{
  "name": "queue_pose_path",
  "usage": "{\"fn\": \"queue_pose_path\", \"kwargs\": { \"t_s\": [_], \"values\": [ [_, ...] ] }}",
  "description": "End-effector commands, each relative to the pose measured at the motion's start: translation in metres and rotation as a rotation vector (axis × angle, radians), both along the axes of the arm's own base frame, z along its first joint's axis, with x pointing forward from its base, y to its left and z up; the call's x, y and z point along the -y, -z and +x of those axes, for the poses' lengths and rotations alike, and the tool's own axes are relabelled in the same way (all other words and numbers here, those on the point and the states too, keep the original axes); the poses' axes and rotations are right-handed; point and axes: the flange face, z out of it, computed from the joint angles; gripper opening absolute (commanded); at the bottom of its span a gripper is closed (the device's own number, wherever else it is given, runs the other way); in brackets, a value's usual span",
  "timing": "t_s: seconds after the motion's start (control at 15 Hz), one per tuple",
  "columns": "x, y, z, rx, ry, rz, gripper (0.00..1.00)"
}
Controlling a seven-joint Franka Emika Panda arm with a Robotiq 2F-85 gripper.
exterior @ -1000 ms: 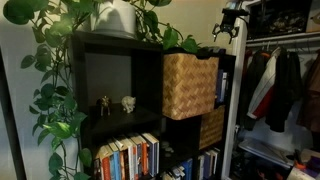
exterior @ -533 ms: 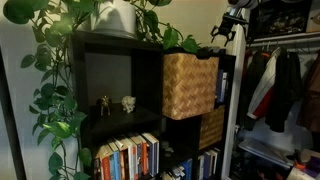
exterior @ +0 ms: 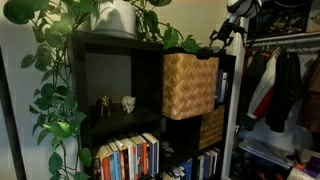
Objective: Pull out the top brown basket then put the socks in the basket, then push in the basket
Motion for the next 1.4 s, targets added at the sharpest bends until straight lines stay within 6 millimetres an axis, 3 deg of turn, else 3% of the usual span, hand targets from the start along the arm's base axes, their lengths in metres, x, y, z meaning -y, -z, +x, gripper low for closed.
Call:
{"fn": "queue_pose_path", "kwargs": {
  "t_s": [0.0, 0.2, 0.47, 0.73, 0.93, 1.07, 1.33],
  "values": [
    [0.005, 0.009, -0.013, 0.054, -0.067, -0.015, 1.0],
    [0.006, 0.021, -0.01, 0.079, -0.117, -0.024, 1.0],
    [0.006, 0.024, -0.01, 0.115, -0.189, -0.042, 0.59],
    [0.002, 0.023, -0.01, 0.131, -0.245, -0.045, 0.37],
    [-0.005, 0.021, -0.012, 0.123, -0.26, -0.053, 0.13],
    [-0.014, 0.015, -0.013, 0.13, -0.279, -0.061, 0.07],
    [-0.04, -0.006, -0.015, 0.131, -0.374, -0.102, 0.08]
  ]
}}
